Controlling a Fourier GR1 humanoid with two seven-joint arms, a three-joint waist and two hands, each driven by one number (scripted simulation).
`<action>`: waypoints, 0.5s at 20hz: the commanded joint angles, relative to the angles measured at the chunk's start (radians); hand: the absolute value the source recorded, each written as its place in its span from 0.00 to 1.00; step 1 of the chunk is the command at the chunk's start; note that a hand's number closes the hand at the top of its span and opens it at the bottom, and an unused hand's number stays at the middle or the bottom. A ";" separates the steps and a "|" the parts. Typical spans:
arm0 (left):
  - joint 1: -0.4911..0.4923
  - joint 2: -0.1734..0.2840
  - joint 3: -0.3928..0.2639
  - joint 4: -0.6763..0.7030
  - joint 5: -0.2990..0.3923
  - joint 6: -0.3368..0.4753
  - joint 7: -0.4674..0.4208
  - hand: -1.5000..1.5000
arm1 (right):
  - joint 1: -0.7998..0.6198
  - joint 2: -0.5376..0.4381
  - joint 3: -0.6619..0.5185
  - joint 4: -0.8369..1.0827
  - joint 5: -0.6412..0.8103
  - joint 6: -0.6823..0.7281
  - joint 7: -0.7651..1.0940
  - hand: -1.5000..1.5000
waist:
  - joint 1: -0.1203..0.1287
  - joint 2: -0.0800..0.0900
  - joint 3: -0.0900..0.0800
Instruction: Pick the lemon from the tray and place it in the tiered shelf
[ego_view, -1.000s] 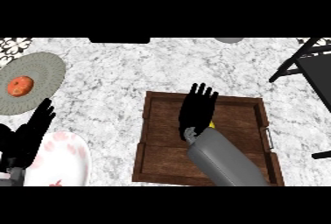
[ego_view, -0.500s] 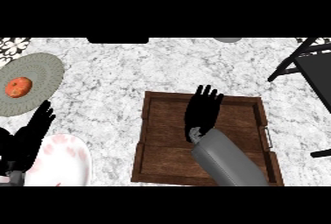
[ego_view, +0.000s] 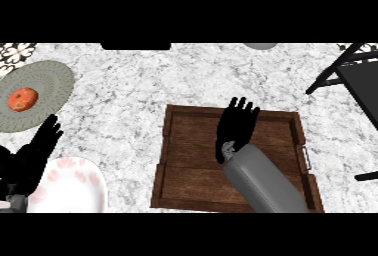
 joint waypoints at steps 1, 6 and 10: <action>-0.022 0.013 0.034 0.057 0.000 -0.039 -0.015 0.50 | 0.061 0.014 0.039 0.006 0.008 -0.004 0.148 1.00 | -0.006 0.008 0.001; -0.016 -0.050 -0.004 -0.022 -0.054 0.032 0.035 0.50 | 0.044 0.014 -0.008 0.027 0.031 0.011 0.061 1.00 | -0.005 0.008 0.001; 0.025 -0.043 0.017 -0.026 -0.044 -0.002 0.021 0.50 | 0.033 0.014 0.021 0.048 0.055 0.017 0.060 1.00 | 0.001 0.008 0.001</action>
